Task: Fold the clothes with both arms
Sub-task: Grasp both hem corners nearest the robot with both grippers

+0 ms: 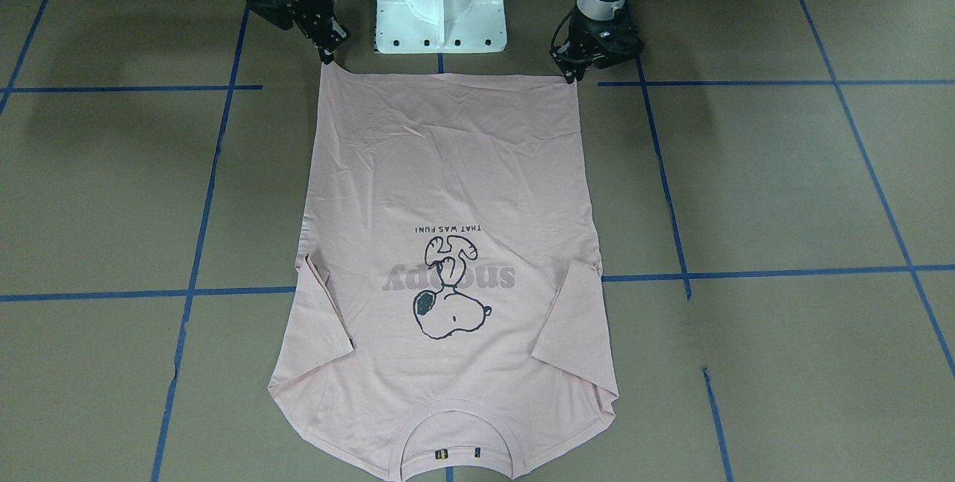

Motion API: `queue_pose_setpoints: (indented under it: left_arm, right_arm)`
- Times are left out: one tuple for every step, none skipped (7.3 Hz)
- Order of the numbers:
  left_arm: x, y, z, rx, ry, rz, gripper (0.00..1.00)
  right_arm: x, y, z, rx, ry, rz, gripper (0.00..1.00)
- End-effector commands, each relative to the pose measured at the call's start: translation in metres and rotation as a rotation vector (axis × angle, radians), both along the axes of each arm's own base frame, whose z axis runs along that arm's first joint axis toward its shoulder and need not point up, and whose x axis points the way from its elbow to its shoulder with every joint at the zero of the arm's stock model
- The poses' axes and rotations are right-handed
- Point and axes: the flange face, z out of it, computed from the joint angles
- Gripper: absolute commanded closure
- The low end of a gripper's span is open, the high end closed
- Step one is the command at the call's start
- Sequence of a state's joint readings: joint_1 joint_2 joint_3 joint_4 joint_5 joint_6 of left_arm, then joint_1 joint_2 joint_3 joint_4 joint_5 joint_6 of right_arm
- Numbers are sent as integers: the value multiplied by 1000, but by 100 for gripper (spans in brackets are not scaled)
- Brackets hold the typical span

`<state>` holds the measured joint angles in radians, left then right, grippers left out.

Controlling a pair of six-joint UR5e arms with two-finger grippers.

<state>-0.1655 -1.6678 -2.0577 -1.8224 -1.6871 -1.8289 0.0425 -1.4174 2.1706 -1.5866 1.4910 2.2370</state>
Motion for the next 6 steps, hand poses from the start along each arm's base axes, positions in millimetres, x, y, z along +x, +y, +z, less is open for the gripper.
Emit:
queue_pose_setpoints:
  left_arm:
    - [1,22,-16,-27,33,14,100]
    - [-3,41,-33,-37,67,43,100]
    - [-11,51,-46,-83,53,21,100]
    - [-20,55,-58,-94,18,28,100]
    - [-29,54,-77,-58,30,92,100]
    - [-32,22,-98,-2,55,71,100]
  right_arm:
    - [0,5,0,0,0,-11,100]
    - [-2,15,2,1,3,-31,100]
    - [14,21,0,2,-6,-45,100]
    - [35,21,-11,7,-35,-49,100]
    - [44,0,-20,13,-55,-8,100]
    - [46,-22,-26,41,-61,14,100]
